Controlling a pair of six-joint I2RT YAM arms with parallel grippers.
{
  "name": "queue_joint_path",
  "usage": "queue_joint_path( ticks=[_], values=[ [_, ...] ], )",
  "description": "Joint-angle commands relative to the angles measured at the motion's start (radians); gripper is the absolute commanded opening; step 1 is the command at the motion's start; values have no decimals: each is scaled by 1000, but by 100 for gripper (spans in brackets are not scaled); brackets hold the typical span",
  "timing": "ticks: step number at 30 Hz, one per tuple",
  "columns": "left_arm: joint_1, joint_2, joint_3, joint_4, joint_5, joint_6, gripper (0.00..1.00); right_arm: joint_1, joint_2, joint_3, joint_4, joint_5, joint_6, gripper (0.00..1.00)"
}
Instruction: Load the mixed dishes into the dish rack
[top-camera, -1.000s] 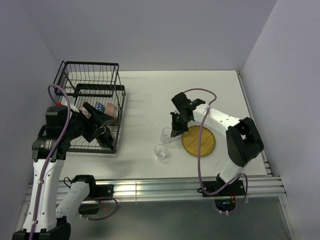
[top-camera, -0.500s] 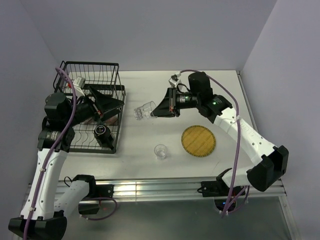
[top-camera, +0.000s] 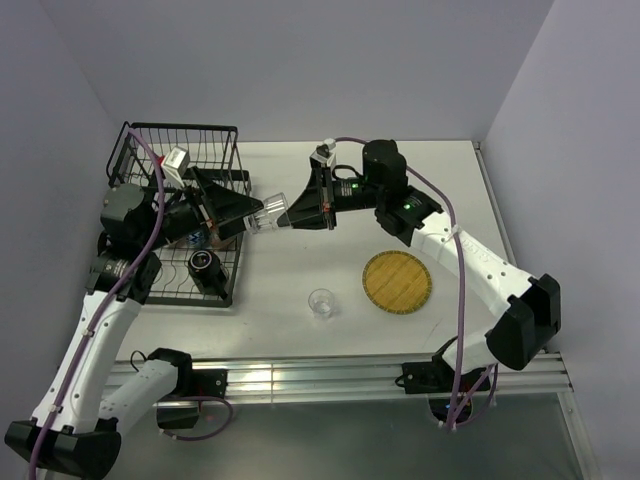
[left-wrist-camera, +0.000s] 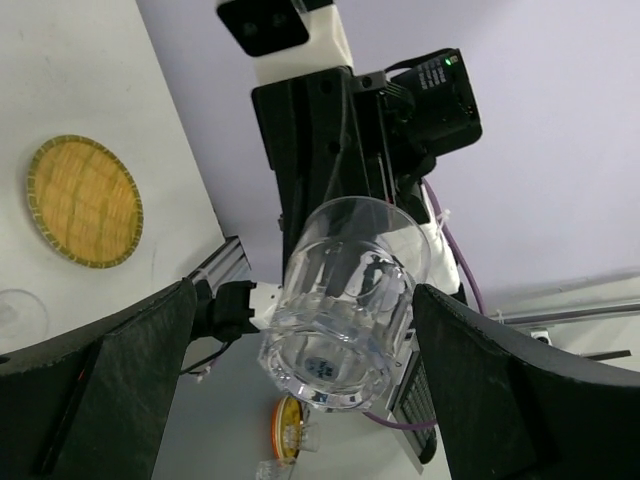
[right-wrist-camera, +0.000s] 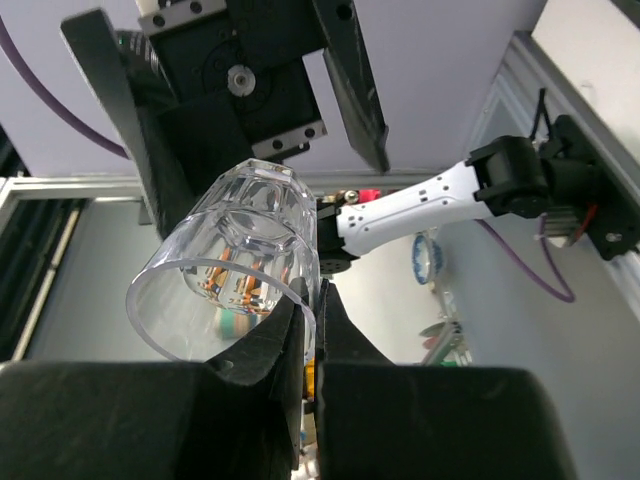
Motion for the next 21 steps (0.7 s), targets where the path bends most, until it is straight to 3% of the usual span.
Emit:
queue_joint_path(
  ticks=[1,8,11,12,13,15,16,17,19,20,21],
  values=[
    [-22,-4,13,118,10,-52,96,5,22,54,144,-40,77,0],
    [-36,-11,-12,186,15,-123,86,6,59,59,206,-55,121,0],
    [-37,-7,-18,226,18,-137,72,6,71,67,215,-64,126,0],
    [-37,-1,-18,239,22,-146,64,5,76,71,209,-66,121,0],
    [-37,4,-20,253,24,-161,43,5,79,71,204,-66,118,0],
    [-39,16,-14,275,23,-170,27,3,87,73,214,-69,127,0],
    [-39,19,-10,279,23,-173,12,3,93,74,217,-72,129,1],
    [-39,25,-3,281,21,-172,2,3,96,80,212,-75,127,8],
    [-39,33,9,261,12,-157,0,-1,107,100,200,-78,107,24],
    [-39,38,22,258,10,-152,0,-5,107,111,147,-63,68,40],
    [-37,48,34,228,1,-141,0,-21,107,129,105,-51,40,45]
  ],
)
